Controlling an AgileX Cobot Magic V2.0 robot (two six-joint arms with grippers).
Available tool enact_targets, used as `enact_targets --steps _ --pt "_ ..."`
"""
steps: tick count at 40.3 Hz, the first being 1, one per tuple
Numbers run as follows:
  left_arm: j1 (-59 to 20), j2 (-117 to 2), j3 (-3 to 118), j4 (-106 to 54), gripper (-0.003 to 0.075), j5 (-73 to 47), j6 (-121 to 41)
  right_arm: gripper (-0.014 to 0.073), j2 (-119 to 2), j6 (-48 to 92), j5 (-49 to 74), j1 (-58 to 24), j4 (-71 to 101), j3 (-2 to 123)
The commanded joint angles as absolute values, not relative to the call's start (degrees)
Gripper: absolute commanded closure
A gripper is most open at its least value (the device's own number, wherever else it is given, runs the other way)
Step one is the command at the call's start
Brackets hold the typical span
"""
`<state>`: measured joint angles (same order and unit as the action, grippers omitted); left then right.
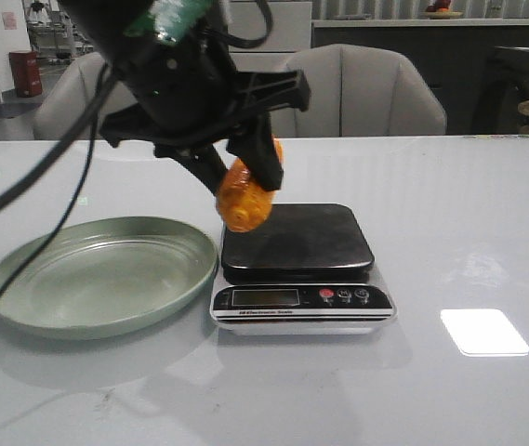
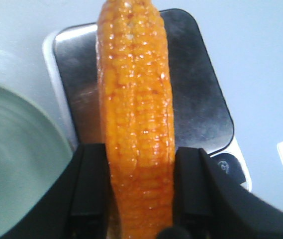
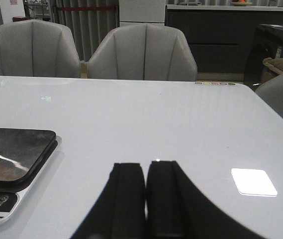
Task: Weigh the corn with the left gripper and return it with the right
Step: 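Lift the corn with the left gripper and carry it over the scale, then lower the corn onto the scale, open the left gripper and withdraw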
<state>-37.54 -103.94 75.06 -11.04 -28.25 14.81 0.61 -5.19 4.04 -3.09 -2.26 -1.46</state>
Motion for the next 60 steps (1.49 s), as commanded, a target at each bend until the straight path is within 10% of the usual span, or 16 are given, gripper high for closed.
enact_targets --steps 1,7,19,60 --pt "-39.2 -104.0 78.7 -13.2 0.0596 -24.3 15.2 0.0416 1.8 -4.9 -0.4 -3.3 -3.1 -1.7" --pt "-40.4 -107.5 81.2 -13.2 0.0528 -23.9 15.5 0.0416 1.8 -4.9 -0.4 -3.3 -3.1 -1.7" --pt "-40.0 -109.0 82.0 -13.3 0.0143 -22.8 15.5 0.0416 1.8 -4.9 -0.4 -3.3 -3.1 -1.7" --pt "-39.8 -57.3 50.7 4.0 0.0157 -17.2 15.5 0.0416 1.7 -4.9 -0.4 -3.3 -3.1 -1.7"
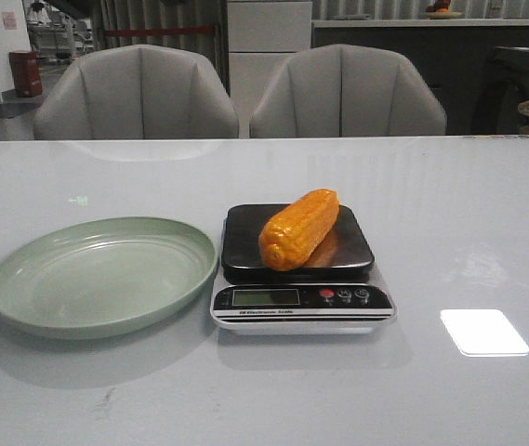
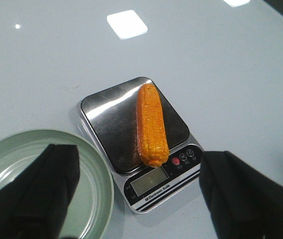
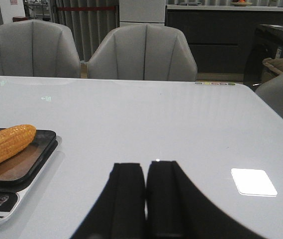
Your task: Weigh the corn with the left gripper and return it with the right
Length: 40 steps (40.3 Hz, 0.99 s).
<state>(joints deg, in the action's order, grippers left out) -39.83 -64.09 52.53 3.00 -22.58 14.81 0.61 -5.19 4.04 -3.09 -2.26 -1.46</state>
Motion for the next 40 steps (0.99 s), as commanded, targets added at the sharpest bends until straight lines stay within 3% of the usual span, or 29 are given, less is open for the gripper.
enact_targets --steps 1,17,24,31,40 --pt "-39.8 -54.8 49.3 4.2 0.0157 -17.1 15.5 0.0416 1.7 -4.9 -0.4 -3.3 -3.1 -1.7" --pt "-39.8 -22.4 33.3 11.3 0.018 -22.7 13.8 0.0416 1.7 -4.9 -0.4 -3.3 -3.1 -1.7" --pt "-39.8 -8.7 28.7 11.6 0.0354 -23.3 12.3 0.0416 1.7 -4.9 -0.6 -3.3 -3.1 -1.7" --pt "-39.8 0.6 26.2 11.6 0.0611 -26.5 10.2 0.0416 1.7 -4.9 -3.9 -3.3 -3.1 -1.7" --pt "-39.8 0.6 24.3 11.6 0.0599 -26.9 10.2 0.0416 0.4 -4.9 -9.6 -3.4 -3.1 1.4"
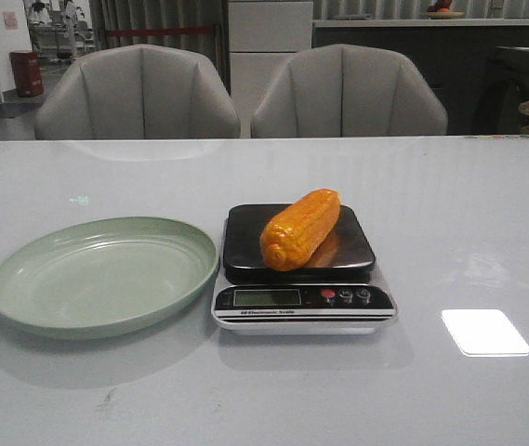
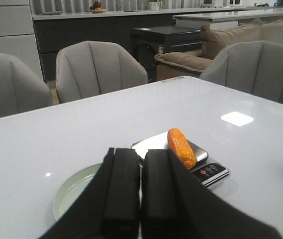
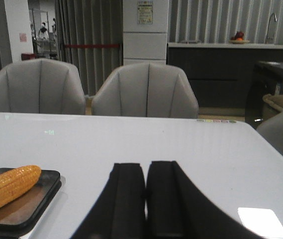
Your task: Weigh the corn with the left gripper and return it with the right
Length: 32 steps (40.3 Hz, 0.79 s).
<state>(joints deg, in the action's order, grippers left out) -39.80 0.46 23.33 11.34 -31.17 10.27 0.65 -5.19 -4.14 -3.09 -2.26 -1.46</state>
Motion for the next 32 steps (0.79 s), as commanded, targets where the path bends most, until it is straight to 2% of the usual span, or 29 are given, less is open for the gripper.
enact_targets --steps 1,14,32 --pt "-39.8 0.6 24.2 11.6 0.0599 -26.5 10.2 0.0416 -0.3 -4.9 -9.0 -3.4 -3.1 2.6" --pt "-39.8 0.6 24.0 11.6 0.0599 -24.6 10.2 0.0416 -15.2 -5.6 4.8 -3.4 -3.0 18.5" --pt "-39.8 0.6 24.0 11.6 0.0599 -24.6 10.2 0.0395 -17.5 -5.6 8.1 -3.4 0.8 19.8"
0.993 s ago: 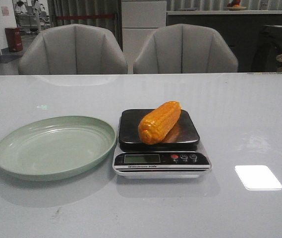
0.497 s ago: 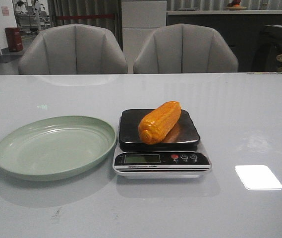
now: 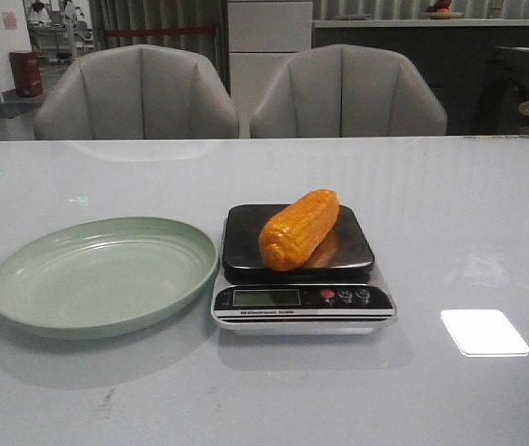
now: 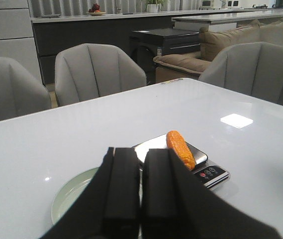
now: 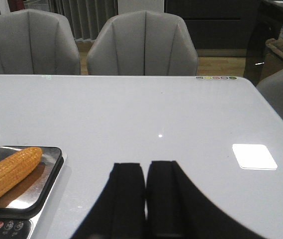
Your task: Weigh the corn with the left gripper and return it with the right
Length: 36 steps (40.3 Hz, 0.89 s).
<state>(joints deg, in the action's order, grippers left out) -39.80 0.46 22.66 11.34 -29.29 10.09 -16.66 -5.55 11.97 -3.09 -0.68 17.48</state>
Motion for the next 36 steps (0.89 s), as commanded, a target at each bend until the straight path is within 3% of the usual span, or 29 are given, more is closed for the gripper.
enact_targets --steps 1,8,12,36 --pt "-39.8 0.6 24.0 11.6 0.0599 -24.6 10.2 0.037 -17.5 -5.6 8.1 -3.4 1.6 19.8" --pt "-39.8 0.6 24.0 11.6 0.0599 -24.6 10.2 0.0114 -18.7 -5.6 8.1 -3.4 2.3 19.8" --pt "-39.8 0.6 24.0 11.6 0.0599 -24.6 10.2 0.0032 -20.5 -5.6 8.4 -3.8 2.3 20.3" --pt "-39.8 0.6 24.0 11.6 0.0599 -24.6 10.2 0.003 -53.6 -7.7 22.8 -25.3 8.9 45.8"
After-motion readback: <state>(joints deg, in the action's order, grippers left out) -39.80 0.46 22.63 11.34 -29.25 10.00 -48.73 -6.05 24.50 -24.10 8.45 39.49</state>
